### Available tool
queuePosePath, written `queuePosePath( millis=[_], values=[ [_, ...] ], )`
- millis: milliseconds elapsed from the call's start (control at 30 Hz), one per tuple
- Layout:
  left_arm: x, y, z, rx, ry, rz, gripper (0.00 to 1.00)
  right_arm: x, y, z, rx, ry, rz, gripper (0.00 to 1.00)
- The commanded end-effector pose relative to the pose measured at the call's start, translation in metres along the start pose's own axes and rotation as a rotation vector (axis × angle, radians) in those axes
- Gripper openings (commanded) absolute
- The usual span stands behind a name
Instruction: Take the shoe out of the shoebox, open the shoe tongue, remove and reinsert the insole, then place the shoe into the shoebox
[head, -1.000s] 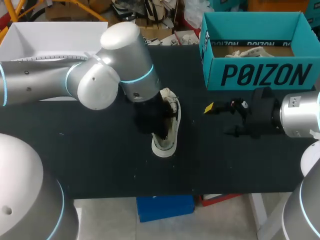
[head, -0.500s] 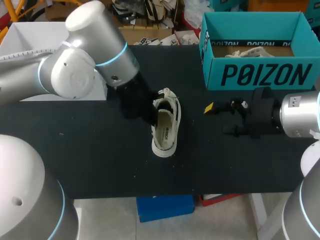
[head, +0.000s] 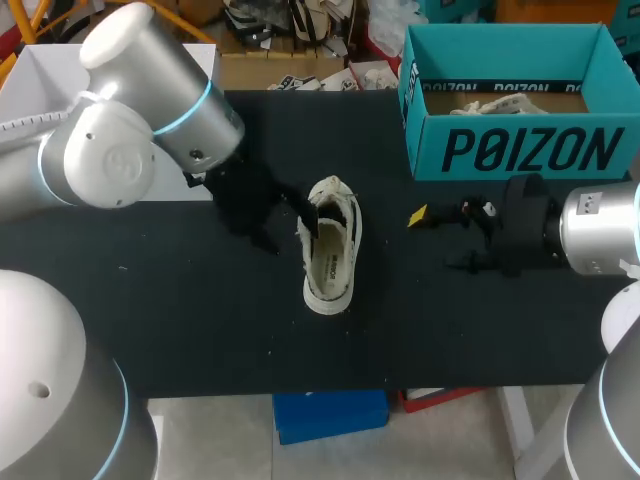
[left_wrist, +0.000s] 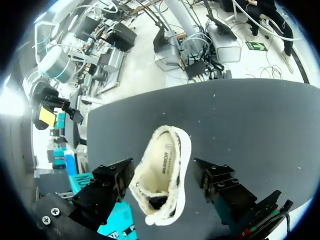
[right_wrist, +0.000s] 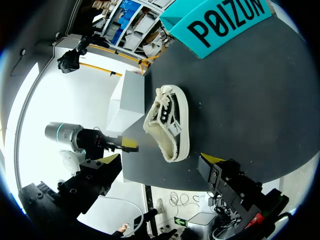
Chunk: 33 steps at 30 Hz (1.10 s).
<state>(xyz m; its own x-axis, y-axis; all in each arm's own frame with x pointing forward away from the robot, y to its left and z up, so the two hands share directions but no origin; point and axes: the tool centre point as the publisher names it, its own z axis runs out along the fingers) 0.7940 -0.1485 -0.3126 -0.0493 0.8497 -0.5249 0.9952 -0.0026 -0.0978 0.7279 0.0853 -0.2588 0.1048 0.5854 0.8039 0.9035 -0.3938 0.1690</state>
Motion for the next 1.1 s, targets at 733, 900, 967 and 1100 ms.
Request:
queuePosePath(
  millis=[733,900,967,1100],
  values=[
    [0.000,0.041,0.011,-0.124,-0.123,-0.144,0.00,0.000,0.000,0.000,0.001,0.001,0.000,1.00],
    [-0.005,0.062,0.014,-0.151,-0.128,-0.163,0.00,0.000,0.000,0.000,0.001,0.001,0.000,1.00],
    [-0.007,0.070,0.015,-0.153,-0.128,-0.166,0.00,0.000,0.000,0.000,0.001,0.001,0.000,1.00],
    [-0.013,0.084,0.018,-0.154,-0.109,-0.157,0.00,0.000,0.000,0.000,0.001,0.001,0.000,1.00]
  ],
)
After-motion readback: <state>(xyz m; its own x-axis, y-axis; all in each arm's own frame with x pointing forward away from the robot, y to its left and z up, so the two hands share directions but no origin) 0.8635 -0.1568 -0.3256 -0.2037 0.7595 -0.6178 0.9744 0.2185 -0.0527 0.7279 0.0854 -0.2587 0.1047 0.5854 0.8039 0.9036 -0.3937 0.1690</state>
